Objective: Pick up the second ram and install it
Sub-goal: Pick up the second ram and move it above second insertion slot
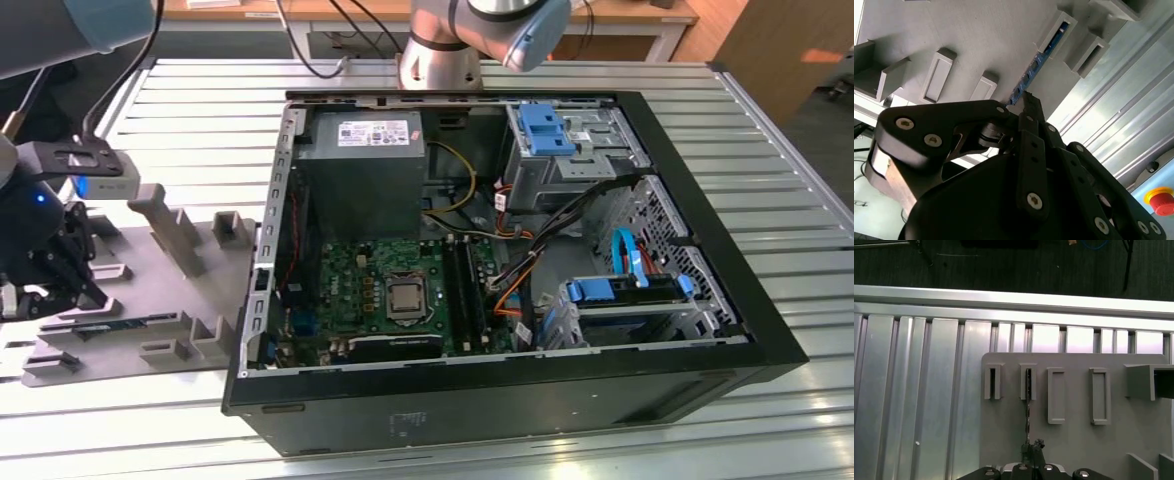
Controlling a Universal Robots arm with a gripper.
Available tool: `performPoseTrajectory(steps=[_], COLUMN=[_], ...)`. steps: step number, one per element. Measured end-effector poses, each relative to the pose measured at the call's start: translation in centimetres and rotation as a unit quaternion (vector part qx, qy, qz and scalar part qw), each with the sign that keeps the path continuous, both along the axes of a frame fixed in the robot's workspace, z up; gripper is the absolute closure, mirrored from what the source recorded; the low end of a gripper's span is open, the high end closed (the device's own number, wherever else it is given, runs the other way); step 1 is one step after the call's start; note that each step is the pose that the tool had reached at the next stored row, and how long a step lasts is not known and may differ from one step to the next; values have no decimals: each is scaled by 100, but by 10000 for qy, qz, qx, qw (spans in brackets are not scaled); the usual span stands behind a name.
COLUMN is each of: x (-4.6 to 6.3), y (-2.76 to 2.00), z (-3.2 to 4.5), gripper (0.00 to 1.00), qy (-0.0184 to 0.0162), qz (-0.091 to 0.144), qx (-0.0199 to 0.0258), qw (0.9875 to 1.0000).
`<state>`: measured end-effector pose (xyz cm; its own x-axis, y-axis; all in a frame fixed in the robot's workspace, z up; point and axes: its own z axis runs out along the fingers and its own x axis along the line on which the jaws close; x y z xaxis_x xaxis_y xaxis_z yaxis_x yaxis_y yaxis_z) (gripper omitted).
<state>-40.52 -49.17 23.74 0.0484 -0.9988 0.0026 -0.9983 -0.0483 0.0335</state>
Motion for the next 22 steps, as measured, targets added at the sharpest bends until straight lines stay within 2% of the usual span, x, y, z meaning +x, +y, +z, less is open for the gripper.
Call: performPoseTrajectory(steps=[22], x=[-11], y=[1], z=[-128], gripper=[89], qy=[-13], qz=[-1], qx=[0], qw=[10000])
